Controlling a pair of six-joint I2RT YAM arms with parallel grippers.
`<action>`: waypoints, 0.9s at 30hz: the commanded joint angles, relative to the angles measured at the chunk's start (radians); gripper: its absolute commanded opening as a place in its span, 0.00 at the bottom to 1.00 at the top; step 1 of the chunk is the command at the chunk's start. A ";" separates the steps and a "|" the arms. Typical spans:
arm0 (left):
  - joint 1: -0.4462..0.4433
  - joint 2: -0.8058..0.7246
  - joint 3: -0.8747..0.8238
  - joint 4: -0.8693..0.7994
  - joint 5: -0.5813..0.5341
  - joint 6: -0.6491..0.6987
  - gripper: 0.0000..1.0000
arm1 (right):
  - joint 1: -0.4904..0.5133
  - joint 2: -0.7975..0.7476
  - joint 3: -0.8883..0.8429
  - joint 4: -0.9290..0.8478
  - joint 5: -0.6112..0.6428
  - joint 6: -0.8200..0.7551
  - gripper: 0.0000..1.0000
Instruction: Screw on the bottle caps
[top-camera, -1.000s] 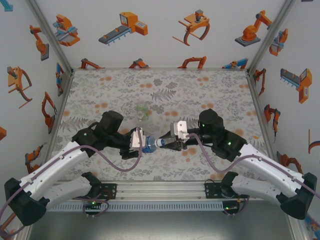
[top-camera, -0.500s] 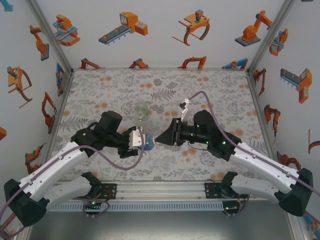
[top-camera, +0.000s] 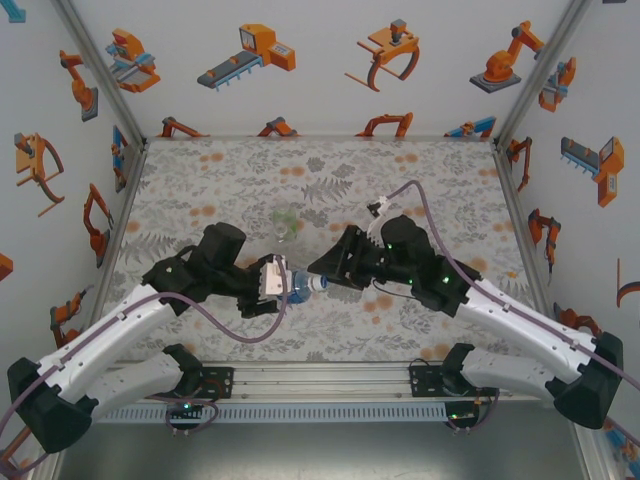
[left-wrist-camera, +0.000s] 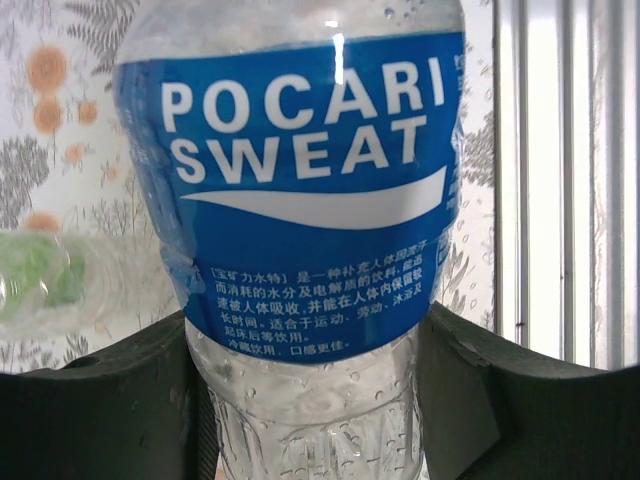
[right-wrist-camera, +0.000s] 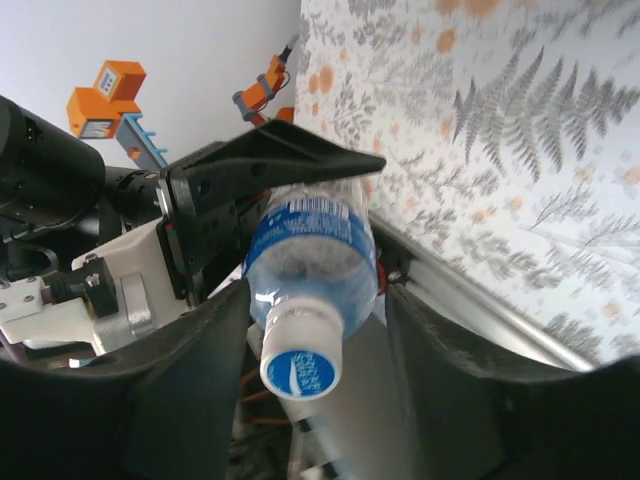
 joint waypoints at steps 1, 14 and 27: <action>-0.004 -0.017 0.018 0.032 0.072 0.015 0.00 | -0.010 -0.043 0.081 -0.025 0.009 -0.279 0.56; -0.014 -0.024 0.013 0.029 0.070 0.018 0.00 | -0.007 -0.082 0.150 -0.062 -0.450 -1.429 0.56; -0.015 -0.015 0.013 0.029 0.061 0.014 0.00 | 0.022 -0.092 0.023 0.053 -0.442 -1.562 0.48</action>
